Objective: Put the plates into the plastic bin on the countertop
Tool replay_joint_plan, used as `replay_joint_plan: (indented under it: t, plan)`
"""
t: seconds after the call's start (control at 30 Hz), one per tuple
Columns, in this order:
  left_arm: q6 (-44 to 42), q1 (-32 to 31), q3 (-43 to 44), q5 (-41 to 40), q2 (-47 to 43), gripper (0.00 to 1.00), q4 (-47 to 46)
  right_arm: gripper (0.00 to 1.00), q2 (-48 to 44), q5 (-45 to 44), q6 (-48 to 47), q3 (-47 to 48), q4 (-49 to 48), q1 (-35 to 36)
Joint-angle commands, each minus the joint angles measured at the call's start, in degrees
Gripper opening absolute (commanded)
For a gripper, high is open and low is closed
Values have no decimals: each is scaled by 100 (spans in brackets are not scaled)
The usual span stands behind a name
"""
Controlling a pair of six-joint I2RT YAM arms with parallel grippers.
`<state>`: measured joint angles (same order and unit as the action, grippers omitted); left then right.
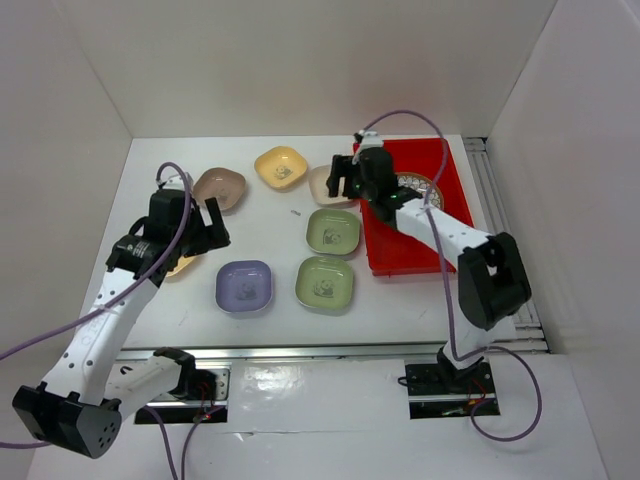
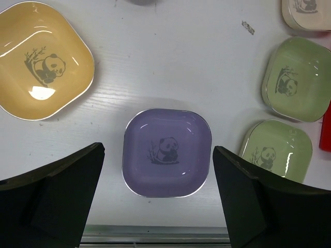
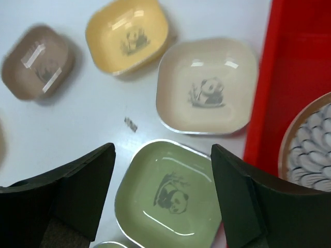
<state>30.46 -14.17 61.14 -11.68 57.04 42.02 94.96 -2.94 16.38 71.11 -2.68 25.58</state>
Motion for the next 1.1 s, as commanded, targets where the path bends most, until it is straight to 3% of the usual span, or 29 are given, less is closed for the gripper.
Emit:
replay_joint_plan:
  t: [0.0,0.1,0.43,0.57,0.9,0.93,1.07]
  plan:
    - [127,142,-32,43,26,100,-62,81,540,-591,-22,280,461,481]
    - [127,205,-85,184,27,100,-62,73,1172,-1328,154,508,461,1183]
    - [22,257,-138,184,-87,100,-62,69,2561,-2666,752,1809,1322,2011]
    - [22,257,-138,184,-201,100,-115,67,2948,-2931,866,2196,1621,2065]
    - [-31,257,-191,289,-202,100,-115,63,3011,-3073,1069,1977,1604,2065]
    - [-31,257,-191,289,-202,100,-115,59,3011,-3011,1121,1977,1604,1995]
    - [-31,257,-191,237,-254,100,-115,24,3152,-2783,1227,1977,1604,1942]
